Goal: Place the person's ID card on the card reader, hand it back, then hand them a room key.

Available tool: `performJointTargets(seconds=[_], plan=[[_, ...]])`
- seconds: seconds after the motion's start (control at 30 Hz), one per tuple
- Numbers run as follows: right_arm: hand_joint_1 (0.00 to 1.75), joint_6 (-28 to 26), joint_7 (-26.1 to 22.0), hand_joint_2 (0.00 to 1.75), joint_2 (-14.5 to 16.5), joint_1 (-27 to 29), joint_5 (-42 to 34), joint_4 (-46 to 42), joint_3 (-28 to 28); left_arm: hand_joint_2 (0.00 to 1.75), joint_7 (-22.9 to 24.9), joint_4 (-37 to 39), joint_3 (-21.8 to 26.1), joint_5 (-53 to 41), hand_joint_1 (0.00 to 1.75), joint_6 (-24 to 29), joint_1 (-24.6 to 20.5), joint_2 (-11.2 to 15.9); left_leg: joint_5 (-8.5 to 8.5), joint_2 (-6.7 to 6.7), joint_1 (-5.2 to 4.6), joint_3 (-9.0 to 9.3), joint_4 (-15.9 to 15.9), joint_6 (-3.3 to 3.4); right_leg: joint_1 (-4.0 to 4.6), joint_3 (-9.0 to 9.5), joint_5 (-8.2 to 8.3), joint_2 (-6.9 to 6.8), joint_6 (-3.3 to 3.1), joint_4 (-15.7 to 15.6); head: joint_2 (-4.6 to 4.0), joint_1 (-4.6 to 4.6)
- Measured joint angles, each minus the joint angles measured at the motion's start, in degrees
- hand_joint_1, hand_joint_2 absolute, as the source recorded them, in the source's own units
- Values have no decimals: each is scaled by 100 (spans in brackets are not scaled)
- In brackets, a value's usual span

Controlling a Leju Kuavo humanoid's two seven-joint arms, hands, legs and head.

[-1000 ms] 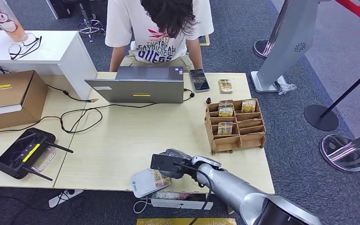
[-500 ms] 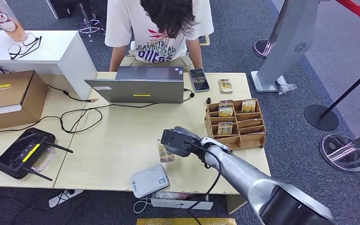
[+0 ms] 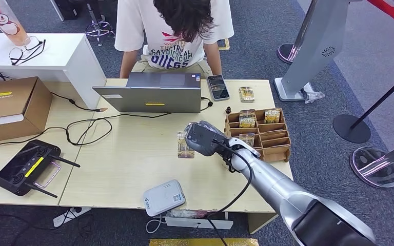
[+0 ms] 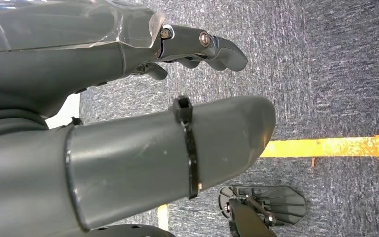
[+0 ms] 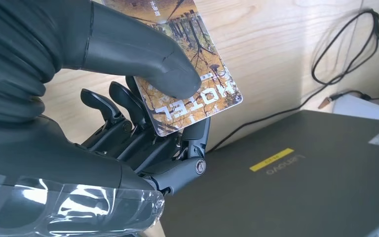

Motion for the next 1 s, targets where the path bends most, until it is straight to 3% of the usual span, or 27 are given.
performJointTargets(seconds=[0.53, 0.77, 1.0], plan=[[175, -134, -69, 175, -461, 636, 107, -820, -548, 0, 78, 0, -110, -192, 0, -9, -12, -38, 0, 0, 0, -1, 1, 0, 0, 0, 0, -1, 0, 0, 0, 1], [175, -540, 122, 175, -625, 1183, 408, -1636, -901, 0, 78, 0, -152, -210, 0, -61, -28, -9, -1, 1, 0, -1, 1, 0, 0, -1, 0, 0, 0, 0, 0, 1], [175, -964, 151, 175, -639, 1329, 876, -2211, -1090, 0, -2, 0, -151, -149, 0, -59, -23, 9, 1, 2, 0, 0, 0, -1, 0, 0, 0, 0, 0, 0, 0, 1]])
